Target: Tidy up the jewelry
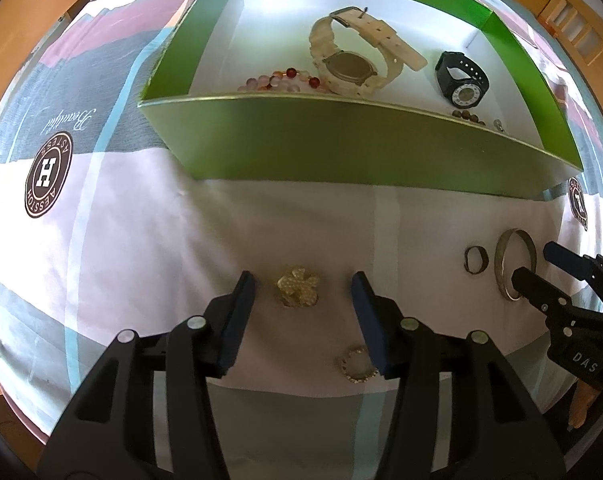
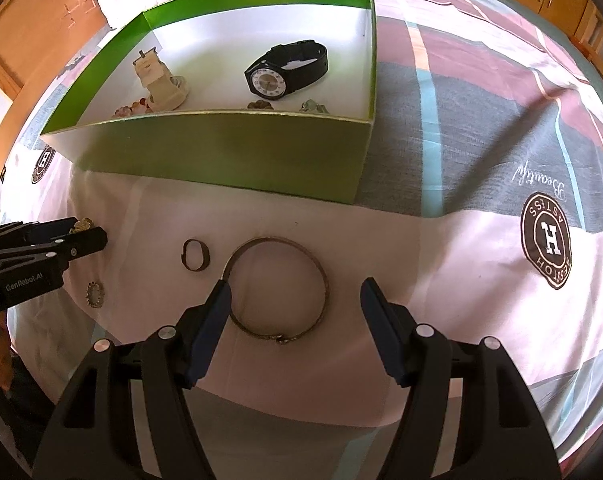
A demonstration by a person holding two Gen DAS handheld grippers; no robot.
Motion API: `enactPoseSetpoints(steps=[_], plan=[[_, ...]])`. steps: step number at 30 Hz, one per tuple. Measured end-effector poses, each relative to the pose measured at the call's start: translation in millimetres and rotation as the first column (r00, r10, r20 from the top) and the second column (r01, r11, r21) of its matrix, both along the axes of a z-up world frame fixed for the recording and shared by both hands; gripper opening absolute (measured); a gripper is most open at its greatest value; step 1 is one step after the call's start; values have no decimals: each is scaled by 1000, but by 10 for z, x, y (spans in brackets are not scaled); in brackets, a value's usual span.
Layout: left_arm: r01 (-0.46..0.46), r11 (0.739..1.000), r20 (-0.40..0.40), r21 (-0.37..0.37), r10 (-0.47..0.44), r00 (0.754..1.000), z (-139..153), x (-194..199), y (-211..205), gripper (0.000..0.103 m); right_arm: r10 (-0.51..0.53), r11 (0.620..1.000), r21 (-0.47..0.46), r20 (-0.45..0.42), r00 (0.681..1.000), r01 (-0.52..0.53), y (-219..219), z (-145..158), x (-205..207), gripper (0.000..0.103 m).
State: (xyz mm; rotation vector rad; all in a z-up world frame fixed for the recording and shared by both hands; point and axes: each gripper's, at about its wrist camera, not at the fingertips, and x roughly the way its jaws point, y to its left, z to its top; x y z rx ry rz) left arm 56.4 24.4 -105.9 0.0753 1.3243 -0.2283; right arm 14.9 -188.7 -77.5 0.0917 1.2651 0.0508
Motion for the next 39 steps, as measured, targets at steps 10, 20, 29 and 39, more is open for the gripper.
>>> enactPoseSetpoints(steps=[10, 20, 29, 39], plan=[[-19, 999, 1, 46, 19, 1000, -35, 72, 107, 52, -5, 1000, -1, -7, 1000, 5, -18, -26, 4, 67], [-126, 990, 47, 57, 124, 991, 69, 197, 410, 55, -21, 1000, 12, 12, 1000, 21, -49, 6, -10, 67], [-78, 997, 1, -9, 78, 997, 63, 189, 426, 57, -30, 999, 19, 19, 999, 30, -100, 34, -46, 67], [-66, 998, -11, 10, 66, 998, -75, 74, 350, 62, 40, 999, -21, -14, 999, -40, 84, -57, -7, 70]])
